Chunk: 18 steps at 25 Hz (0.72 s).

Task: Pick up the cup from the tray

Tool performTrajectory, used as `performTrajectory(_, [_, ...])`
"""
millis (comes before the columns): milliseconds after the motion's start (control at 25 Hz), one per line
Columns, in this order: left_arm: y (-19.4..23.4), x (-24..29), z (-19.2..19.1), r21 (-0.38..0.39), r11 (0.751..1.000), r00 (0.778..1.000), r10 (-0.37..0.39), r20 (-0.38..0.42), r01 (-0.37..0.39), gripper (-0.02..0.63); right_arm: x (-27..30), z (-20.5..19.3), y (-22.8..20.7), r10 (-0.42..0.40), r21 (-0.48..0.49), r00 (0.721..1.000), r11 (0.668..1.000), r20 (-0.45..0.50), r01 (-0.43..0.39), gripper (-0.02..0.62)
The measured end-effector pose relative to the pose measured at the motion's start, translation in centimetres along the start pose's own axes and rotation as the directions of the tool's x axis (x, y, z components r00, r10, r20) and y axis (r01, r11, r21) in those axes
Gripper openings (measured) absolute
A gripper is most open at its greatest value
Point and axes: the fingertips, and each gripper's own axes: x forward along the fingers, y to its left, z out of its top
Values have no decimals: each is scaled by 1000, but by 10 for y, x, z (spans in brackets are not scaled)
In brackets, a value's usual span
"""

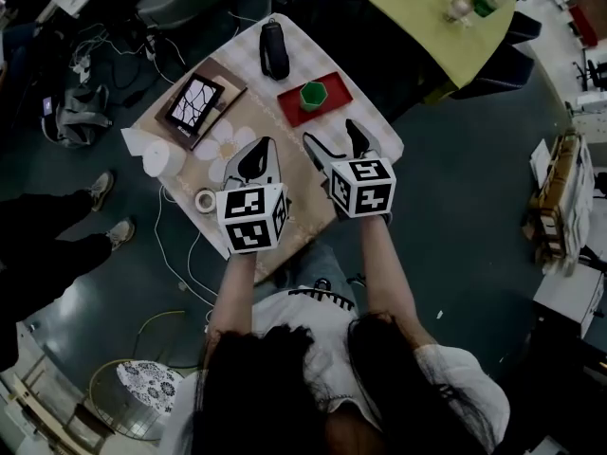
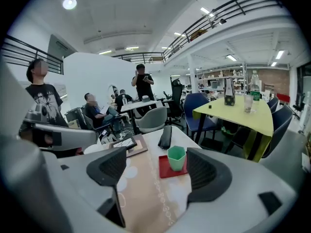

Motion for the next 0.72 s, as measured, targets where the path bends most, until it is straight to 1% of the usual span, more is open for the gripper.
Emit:
performTrajectory(80, [3,14,1,-14,1000,1000,14,-12,-14,5,18,3,-11,1,-6,1000,1000,-21,-1,371])
performTrajectory(200, [12,33,-3,-46,997,997,53,-52,-55,5,44,5,-24,4,-13,998,1000,-57,-4,373])
performTrajectory(400, [19,56,-4,-62,996,995,64,-77,-69,5,90,-10,-35,17,-36,989,999,-150,-23,383])
performTrajectory(480, [23,63,-5,-70,994,993,77,-84,-83,5,107,-18,-41,3,-51,984,999,-178,-13,383])
performTrajectory(600, [30,70,-10,-79,991,990,95,-104,-104,5,133,-30,-51,-43,-75,978,997,-203,28,383])
performTrajectory(720, [37,80,-14,-78,990,987,104,-125,-114,5,154,-36,-55,-36,-76,972,997,-231,18,383])
